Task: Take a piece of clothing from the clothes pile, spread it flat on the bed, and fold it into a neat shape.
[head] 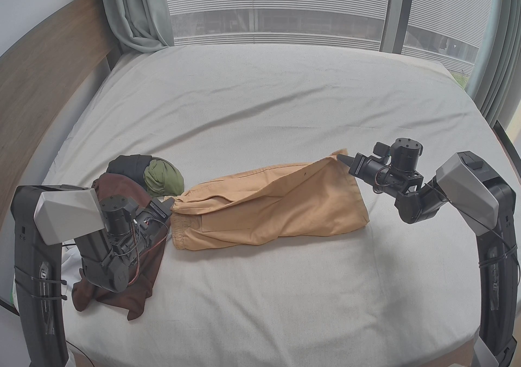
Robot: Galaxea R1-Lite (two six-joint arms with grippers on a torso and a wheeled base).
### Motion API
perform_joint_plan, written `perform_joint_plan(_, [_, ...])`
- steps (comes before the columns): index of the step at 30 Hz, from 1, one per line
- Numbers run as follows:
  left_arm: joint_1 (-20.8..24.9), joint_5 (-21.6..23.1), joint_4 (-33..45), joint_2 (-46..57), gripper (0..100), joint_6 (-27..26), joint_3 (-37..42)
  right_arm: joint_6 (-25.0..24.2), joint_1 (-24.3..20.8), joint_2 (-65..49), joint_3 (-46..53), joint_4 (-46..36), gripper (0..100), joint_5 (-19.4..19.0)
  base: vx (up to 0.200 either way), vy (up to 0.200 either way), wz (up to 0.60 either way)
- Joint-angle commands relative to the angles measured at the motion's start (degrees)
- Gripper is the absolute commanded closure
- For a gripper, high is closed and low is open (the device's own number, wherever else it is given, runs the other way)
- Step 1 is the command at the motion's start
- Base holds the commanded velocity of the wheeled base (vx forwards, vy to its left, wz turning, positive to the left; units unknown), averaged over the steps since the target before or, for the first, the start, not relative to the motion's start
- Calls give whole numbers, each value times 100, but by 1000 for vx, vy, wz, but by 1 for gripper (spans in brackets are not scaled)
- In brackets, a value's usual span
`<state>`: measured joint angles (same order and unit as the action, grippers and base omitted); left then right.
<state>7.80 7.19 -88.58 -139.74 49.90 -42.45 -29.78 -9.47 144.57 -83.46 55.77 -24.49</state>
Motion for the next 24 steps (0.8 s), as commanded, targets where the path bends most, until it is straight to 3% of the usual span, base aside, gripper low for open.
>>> perform_joint_plan(1, [2,1,-2,-9,0,3,8,-1,-2,28,-22,4,0,-3,0,0,0])
perform_joint_plan(6, [-33,-7,-10,8,0,11,-71,-1,-11,159,-250,48,0,296,0,0,0])
perform_joint_plan(12, [-59,-16,-10,61,0,-6,-62,-1,-37,1,49,101,0,313,0,0,0])
perform_joint_plan(20, [-7,45,-2,755,0,-15,316,7,-213,-667,1139,347,0,313,0,0,0])
perform_joint_plan(24, [2,432,-10,1441,0,-33,870,-1,-345,-1106,1947,452,0,472,0,0,0])
